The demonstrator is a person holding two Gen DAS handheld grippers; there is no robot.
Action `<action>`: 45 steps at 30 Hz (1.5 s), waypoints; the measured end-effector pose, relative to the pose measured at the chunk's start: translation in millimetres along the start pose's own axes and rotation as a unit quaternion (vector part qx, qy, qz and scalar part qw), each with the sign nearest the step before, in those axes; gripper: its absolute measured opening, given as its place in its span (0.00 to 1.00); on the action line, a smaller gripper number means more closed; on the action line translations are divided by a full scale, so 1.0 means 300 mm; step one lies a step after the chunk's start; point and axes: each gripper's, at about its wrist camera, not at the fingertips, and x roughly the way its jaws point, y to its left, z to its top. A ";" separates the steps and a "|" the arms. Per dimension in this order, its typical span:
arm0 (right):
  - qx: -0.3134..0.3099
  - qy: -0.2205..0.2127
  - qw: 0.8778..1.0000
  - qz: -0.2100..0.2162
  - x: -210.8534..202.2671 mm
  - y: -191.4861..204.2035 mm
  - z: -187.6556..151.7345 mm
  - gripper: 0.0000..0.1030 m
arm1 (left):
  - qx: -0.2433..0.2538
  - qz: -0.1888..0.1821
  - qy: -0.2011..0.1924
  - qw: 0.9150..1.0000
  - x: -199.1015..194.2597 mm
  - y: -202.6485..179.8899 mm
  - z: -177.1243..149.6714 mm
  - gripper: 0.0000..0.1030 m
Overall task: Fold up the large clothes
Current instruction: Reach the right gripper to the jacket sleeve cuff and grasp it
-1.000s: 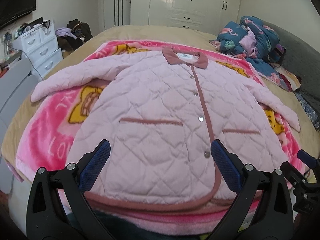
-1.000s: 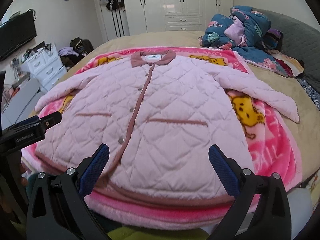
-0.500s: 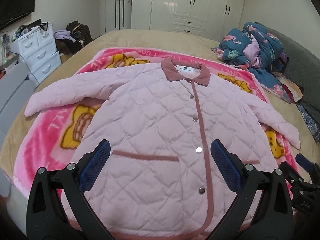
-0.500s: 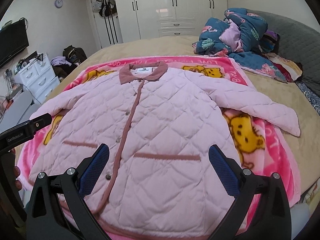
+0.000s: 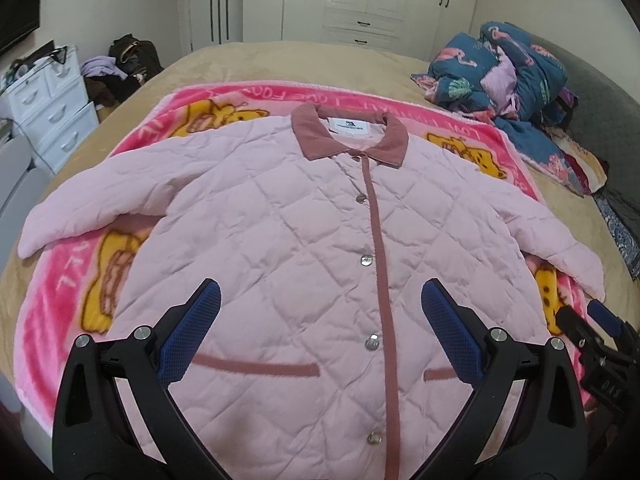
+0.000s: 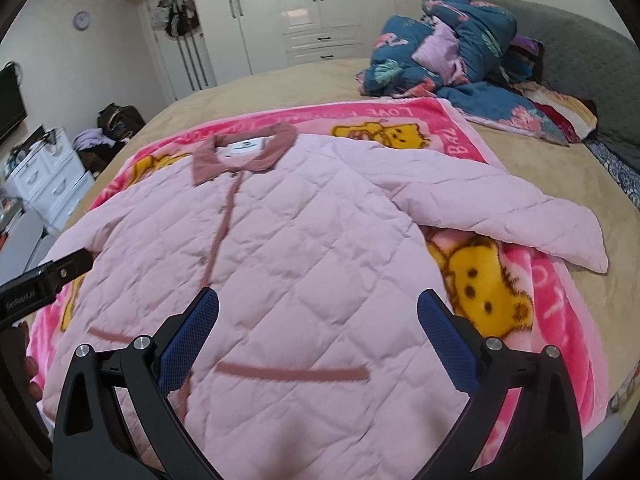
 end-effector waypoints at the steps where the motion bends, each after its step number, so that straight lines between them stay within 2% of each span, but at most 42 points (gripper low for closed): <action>1: 0.008 0.002 1.000 -0.004 0.018 -0.024 0.010 0.96 | 0.003 0.001 0.002 1.000 0.018 -0.012 0.007 0.91; 12: 0.088 0.007 0.995 -0.048 0.128 -0.294 0.074 0.96 | 0.018 -0.008 0.026 0.999 0.171 -0.113 0.056 0.91; 17: 0.136 0.010 0.988 -0.071 0.158 -0.449 0.079 0.96 | 0.036 0.002 0.031 0.999 0.210 -0.159 0.069 0.91; 20: 0.165 0.009 0.982 -0.090 0.174 -0.547 0.074 0.96 | 0.046 -0.004 0.042 0.998 0.233 -0.186 0.079 0.91; 23: 0.204 0.014 0.974 -0.101 0.196 -0.645 0.060 0.96 | 0.051 0.003 0.048 0.998 0.254 -0.206 0.087 0.91; 29: 0.274 0.023 0.954 -0.121 0.245 -0.835 0.043 0.96 | 0.064 0.026 0.035 0.997 0.271 -0.243 0.120 0.91; 34: 0.311 0.026 0.940 -0.140 0.279 -0.955 0.040 0.96 | 0.062 0.032 0.038 0.997 0.304 -0.260 0.164 0.91; 38: 0.359 0.029 0.922 -0.138 0.308 -1.070 0.032 0.96 | 0.056 0.026 0.047 0.997 0.339 -0.257 0.195 0.91; 39: 0.377 0.032 0.915 -0.139 0.318 -1.104 0.027 0.96 | 0.056 0.026 0.046 0.997 0.344 -0.258 0.199 0.91; 43: 0.419 0.024 0.899 -0.124 0.341 -1.193 0.024 0.96 | 0.054 0.043 0.053 0.996 0.366 -0.243 0.212 0.91; 45: 0.450 0.018 0.885 -0.113 0.360 -1.251 0.014 0.96 | 0.052 0.053 0.057 0.996 0.372 -0.229 0.218 0.91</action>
